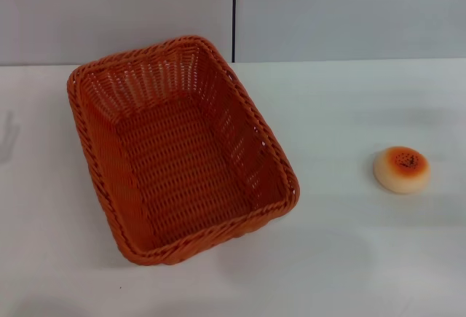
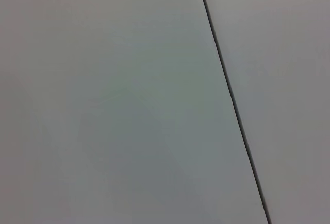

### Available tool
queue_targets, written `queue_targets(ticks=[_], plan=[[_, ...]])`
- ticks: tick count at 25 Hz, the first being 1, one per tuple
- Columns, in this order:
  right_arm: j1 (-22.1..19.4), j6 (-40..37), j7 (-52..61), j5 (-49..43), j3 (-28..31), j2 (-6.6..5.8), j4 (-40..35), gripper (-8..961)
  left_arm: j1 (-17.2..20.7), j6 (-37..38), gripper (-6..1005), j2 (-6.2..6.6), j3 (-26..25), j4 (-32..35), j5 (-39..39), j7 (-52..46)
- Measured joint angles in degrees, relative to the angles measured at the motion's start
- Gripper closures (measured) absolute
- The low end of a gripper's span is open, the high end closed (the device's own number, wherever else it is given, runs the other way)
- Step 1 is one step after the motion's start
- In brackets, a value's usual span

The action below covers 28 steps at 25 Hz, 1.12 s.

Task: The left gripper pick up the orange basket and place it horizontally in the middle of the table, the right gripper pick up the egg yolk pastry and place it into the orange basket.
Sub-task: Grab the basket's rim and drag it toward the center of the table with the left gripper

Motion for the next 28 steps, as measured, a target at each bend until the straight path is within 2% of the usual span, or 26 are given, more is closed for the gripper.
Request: queue_targets(ticks=[14, 18, 19, 20, 21, 22, 24, 25, 26, 27, 28], plan=[[0.00, 0.35, 0.00, -0.21, -0.33, 0.16, 0.31, 436, 0.61, 0.09, 154, 0.33, 1.09, 0.62, 0.19, -0.91], [0.11, 0.34, 0.00, -0.23, -0.33, 0.19, 0.37, 436, -0.82, -0.18, 155, 0.58, 10.87, 9.99, 2.67, -11.84], [0.11, 0.34, 0.00, -0.23, -0.33, 0.19, 0.37, 436, -0.82, -0.18, 155, 0.58, 10.87, 9.99, 2.67, -11.84], [0.13, 0.19, 0.00, -0.23, -0.33, 0.19, 0.34, 436, -1.29, -0.29, 155, 0.59, 16.63, 16.70, 3.43, -19.63], [0.09, 0.15, 0.00, -0.23, -0.32, 0.19, 0.31, 436, -1.39, -0.31, 155, 0.61, 19.18, 19.78, 3.54, -23.03], [0.09, 0.15, 0.00, -0.23, -0.32, 0.19, 0.31, 436, -1.39, -0.31, 154, 0.61, 19.18, 19.78, 3.54, -23.03], [0.01, 0.22, 0.00, -0.23, -0.21, 0.19, 0.28, 436, -1.44, -0.50, 153, 0.60, 24.76, 27.00, 4.21, -30.51], [0.00, 0.29, 0.00, -0.23, -0.11, 0.19, 0.28, 436, -1.44, -1.29, 153, 0.59, 28.87, 33.57, 5.62, -37.09], [0.00, 0.31, 0.00, -0.23, -0.05, 0.19, 0.28, 436, -1.44, -1.29, 153, 0.59, 28.87, 33.57, 5.62, -37.09], [0.00, 0.33, 0.00, -0.23, 0.00, 0.19, 0.29, 436, -1.45, -2.05, 153, 0.59, 31.18, 38.33, 7.11, -41.97], [0.00, 0.34, 0.00, -0.22, 0.01, 0.19, 0.31, 436, -1.45, -2.05, 154, 0.59, 31.18, 38.33, 7.11, -41.97]])
